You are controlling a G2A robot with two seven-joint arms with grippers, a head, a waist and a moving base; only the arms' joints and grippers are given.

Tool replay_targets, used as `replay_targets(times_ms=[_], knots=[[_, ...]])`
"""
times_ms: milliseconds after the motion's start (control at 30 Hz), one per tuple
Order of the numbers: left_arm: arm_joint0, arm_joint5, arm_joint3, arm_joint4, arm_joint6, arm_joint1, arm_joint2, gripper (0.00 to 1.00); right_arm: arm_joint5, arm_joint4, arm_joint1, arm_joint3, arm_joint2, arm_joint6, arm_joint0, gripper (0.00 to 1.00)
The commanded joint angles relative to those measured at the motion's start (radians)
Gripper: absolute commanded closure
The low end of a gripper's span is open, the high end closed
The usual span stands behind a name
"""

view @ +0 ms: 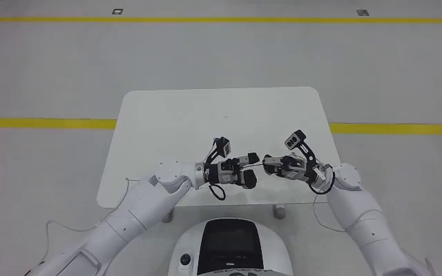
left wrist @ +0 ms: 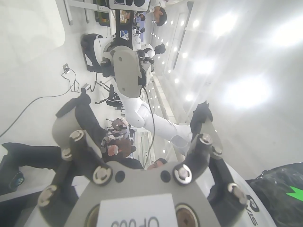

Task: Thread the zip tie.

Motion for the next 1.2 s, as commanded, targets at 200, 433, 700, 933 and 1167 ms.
replay_targets(times_ms=[200, 433, 700, 933, 1167], knots=[[0.004, 0.012, -0.003, 0.039, 0.011, 0.000, -0.002, 0.53, 0.001, -0.022, 0.000, 0.021, -0.004, -0.014, 0.012, 1.00], [0.007, 0.062, -0.026, 0.133, 0.076, 0.005, -0.001, 0.74, 0.017, -0.065, 0.007, 0.007, 0.004, -0.035, 0.006, 1.00], [0.017, 0.081, -0.039, 0.167, 0.105, 0.007, -0.004, 0.80, 0.048, -0.117, 0.016, -0.007, 0.010, -0.047, 0.000, 1.00], [0.022, 0.081, -0.042, 0.169, 0.105, 0.007, -0.011, 0.80, 0.072, -0.148, 0.021, -0.010, 0.003, -0.047, 0.001, 1.00], [0.019, 0.092, -0.042, 0.180, 0.103, 0.006, -0.009, 0.83, 0.091, -0.172, 0.024, -0.008, -0.009, -0.048, 0.003, 1.00]])
